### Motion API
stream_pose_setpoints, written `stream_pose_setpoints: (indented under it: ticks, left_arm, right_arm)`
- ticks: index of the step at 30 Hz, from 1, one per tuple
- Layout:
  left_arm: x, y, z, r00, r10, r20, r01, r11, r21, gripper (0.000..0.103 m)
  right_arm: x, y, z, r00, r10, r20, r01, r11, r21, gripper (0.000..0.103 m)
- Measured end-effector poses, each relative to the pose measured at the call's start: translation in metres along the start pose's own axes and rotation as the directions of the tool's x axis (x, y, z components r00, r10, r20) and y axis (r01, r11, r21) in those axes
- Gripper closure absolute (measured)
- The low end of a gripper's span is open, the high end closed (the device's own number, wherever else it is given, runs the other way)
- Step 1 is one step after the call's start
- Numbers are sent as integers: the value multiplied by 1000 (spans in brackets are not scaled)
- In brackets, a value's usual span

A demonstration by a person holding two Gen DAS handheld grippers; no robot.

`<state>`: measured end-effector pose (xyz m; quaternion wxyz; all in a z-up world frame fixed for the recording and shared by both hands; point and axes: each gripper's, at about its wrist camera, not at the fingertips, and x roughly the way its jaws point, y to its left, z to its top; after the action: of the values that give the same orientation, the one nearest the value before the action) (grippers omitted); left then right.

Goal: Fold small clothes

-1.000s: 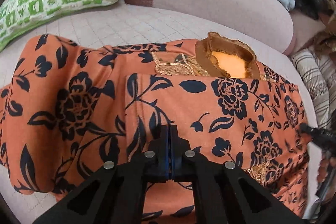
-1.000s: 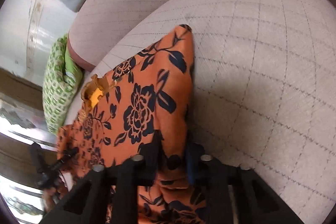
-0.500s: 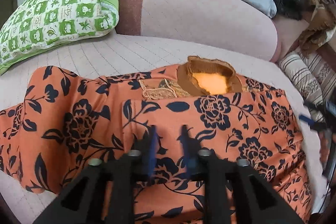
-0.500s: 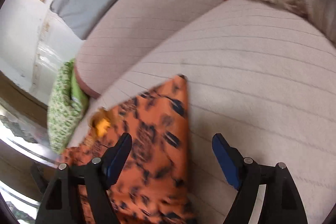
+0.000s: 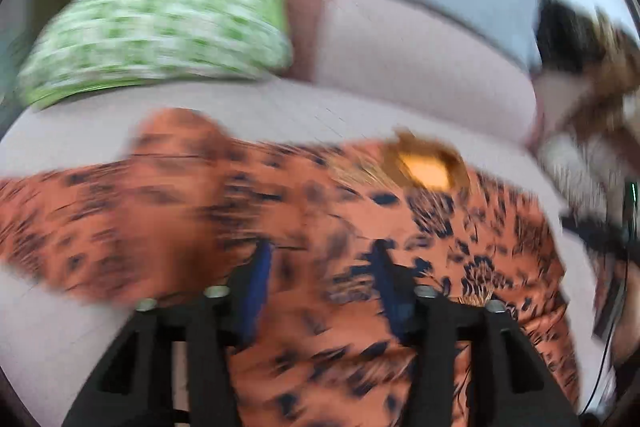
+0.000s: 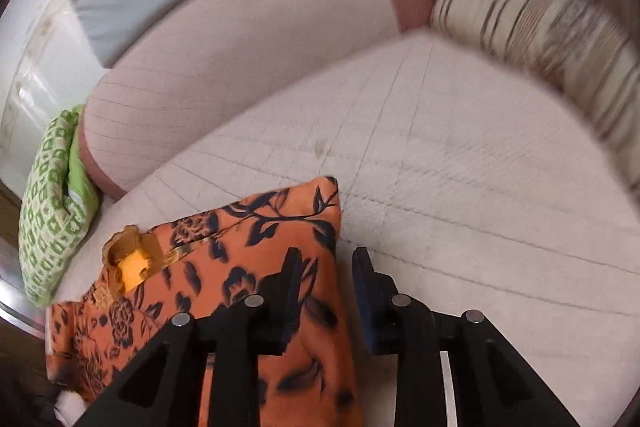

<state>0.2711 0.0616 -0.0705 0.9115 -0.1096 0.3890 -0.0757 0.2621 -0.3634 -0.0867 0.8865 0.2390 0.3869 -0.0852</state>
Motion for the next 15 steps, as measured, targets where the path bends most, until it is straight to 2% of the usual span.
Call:
stream_pose_setpoints:
  ticks: [1, 2, 3, 4, 5, 6, 7, 8, 10, 12, 14, 15]
  left_arm:
    - [-16, 19, -2, 999, 7, 34, -5, 998, -61, 34]
    - [-32, 41, -5, 998, 16, 60, -8, 993, -121, 31]
    - [-41, 67, -7, 997, 27, 78, -11, 981, -193, 31]
    - [-49, 90, -9, 996, 33, 89, -9, 966, -258, 31]
    - [-54, 116, -11, 995, 32, 92, 0, 942, -335, 31]
    - [-58, 147, -16, 995, 25, 97, 19, 902, -432, 31]
    - [-58, 172, -21, 994, 19, 109, 40, 858, -511, 31]
    - [-58, 205, -25, 992, 13, 125, 65, 797, -600, 31]
    - [-54, 245, -28, 990, 20, 141, 85, 716, -693, 31]
    - [-49, 282, -30, 986, 33, 161, 102, 644, -758, 31]
    - [-41, 311, -32, 986, 72, 152, 83, 575, -814, 31]
    - [-37, 320, -33, 988, 68, 140, 78, 560, -825, 31]
  right_arm:
    - [-10, 10, -9, 997, 72, -12, -73, 997, -38, 72]
    - [-16, 23, -19, 993, 116, -30, -118, 989, -84, 66]
    - [-17, 33, -26, 989, 136, -51, -141, 982, -122, 48]
    - [-15, 44, -37, 987, 140, -74, -150, 976, -159, 37]
    - [-11, 49, -48, 989, 110, -97, -126, 977, -173, 32]
    - [-10, 51, -58, 989, 87, -117, -106, 980, -169, 32]
    - [-15, 53, -71, 985, 118, -124, -137, 979, -151, 32]
    - [-21, 56, -82, 980, 157, -123, -173, 975, -137, 32]
    - [-34, 61, -109, 972, 198, -129, -218, 963, -157, 32]
    - [-44, 68, -137, 971, 198, -132, -222, 954, -200, 32]
    - [-51, 70, -158, 973, 181, -140, -212, 945, -248, 32]
    - [-53, 68, -167, 975, 169, -142, -202, 943, -265, 32]
